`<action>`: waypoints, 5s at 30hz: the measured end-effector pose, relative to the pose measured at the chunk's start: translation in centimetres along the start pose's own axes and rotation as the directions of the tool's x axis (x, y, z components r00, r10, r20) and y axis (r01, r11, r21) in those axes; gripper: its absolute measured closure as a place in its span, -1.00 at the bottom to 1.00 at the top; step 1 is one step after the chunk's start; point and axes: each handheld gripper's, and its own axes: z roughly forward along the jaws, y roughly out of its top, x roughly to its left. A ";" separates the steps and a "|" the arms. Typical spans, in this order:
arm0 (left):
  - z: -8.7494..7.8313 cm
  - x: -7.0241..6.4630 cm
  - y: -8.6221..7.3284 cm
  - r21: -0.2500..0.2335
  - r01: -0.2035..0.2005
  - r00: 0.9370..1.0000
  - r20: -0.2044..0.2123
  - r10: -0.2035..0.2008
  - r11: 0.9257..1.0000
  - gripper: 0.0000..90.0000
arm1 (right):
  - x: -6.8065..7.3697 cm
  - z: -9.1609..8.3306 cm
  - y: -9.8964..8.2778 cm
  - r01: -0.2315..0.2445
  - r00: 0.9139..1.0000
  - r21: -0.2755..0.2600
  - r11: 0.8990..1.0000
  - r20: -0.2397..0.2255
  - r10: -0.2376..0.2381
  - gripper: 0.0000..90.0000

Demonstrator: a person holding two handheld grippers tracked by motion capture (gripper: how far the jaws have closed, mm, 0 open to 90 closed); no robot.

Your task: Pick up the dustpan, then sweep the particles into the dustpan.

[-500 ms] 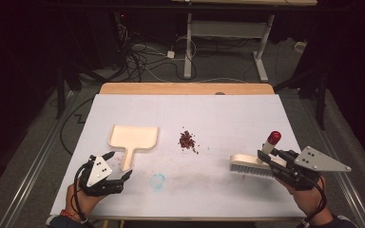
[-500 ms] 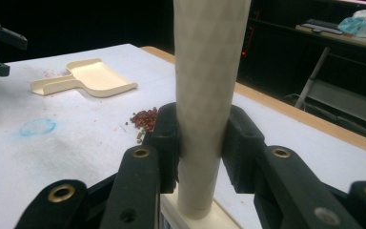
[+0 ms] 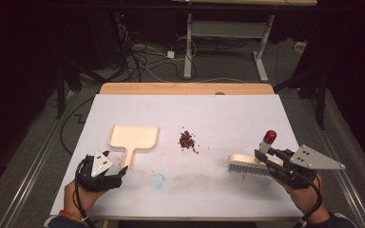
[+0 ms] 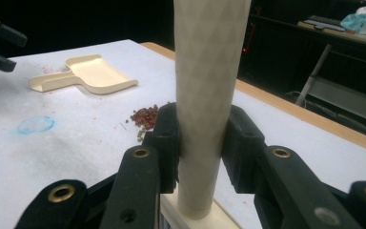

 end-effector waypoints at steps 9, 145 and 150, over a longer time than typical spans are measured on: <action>4.9 0.8 1.9 0.136 0.152 0.984 0.072 -0.162 0.979 -0.51 | -0.2 0.1 -0.2 -0.018 1.000 0.006 1.000 0.009 0.018 0.56; 4.6 -5.5 2.7 0.174 0.000 0.956 0.290 -0.051 0.985 0.41 | 2.7 21.2 4.6 0.018 0.994 0.032 0.999 -0.104 -0.015 0.54; 5.1 -6.2 3.1 0.185 0.009 0.959 0.277 -0.062 0.983 0.41 | 5.0 20.3 4.7 0.031 0.998 0.059 0.998 -0.061 -0.027 0.54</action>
